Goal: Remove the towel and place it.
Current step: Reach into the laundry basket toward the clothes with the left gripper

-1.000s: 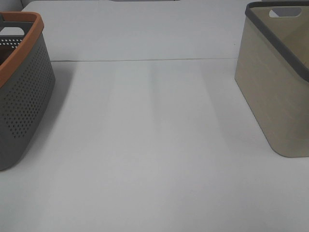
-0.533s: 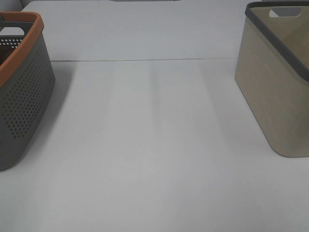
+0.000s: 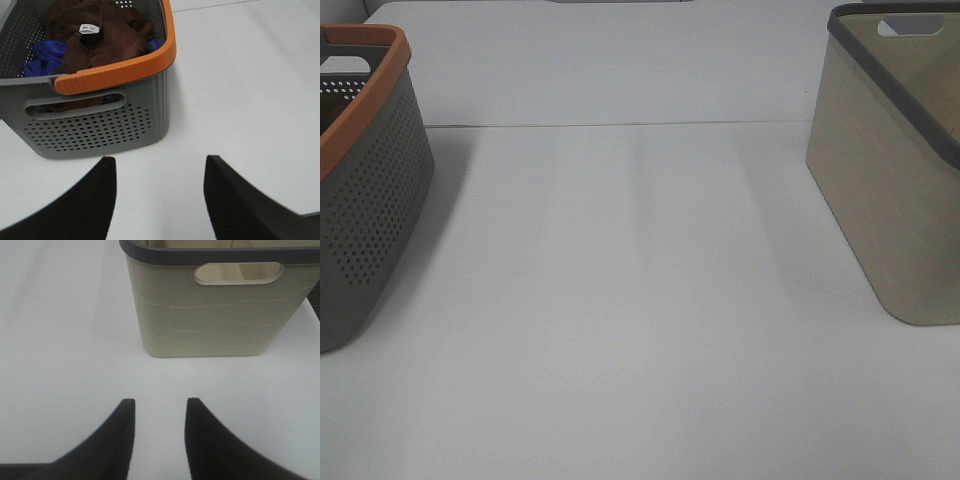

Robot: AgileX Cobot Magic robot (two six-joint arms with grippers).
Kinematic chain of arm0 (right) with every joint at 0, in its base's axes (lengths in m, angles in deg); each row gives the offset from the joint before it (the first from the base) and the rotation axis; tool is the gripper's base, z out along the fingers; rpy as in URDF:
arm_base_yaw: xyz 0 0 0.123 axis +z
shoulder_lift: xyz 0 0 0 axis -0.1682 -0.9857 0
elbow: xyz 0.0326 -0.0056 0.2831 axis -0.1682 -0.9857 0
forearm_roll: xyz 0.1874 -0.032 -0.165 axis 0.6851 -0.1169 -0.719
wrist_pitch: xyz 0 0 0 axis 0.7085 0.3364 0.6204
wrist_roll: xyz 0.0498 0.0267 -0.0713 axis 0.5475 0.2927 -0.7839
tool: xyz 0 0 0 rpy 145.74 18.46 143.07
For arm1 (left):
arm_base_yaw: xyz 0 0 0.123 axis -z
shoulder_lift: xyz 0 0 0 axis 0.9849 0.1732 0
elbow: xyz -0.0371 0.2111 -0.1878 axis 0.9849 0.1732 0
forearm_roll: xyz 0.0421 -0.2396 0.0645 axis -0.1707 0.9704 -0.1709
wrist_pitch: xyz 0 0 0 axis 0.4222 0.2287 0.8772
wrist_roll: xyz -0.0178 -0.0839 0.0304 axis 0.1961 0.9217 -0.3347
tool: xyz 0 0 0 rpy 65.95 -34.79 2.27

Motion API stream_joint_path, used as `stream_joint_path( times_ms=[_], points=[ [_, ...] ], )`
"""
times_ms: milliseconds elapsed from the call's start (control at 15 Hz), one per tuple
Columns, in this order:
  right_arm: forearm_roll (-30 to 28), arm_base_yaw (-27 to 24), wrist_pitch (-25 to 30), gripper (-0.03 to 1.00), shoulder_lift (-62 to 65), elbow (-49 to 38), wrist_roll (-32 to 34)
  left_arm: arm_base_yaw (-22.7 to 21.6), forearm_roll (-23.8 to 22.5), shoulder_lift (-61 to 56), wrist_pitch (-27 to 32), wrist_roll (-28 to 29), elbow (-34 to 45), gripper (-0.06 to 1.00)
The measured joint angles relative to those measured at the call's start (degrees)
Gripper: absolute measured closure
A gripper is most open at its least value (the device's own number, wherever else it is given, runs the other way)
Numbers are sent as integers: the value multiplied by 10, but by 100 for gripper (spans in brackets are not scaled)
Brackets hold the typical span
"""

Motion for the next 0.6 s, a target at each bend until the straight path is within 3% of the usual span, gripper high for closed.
stream_joint_path(
  times_ms=[600],
  points=[
    [0, 0, 0, 63, 0, 0, 0, 0, 0, 0, 0, 0, 0, 42]
  ],
)
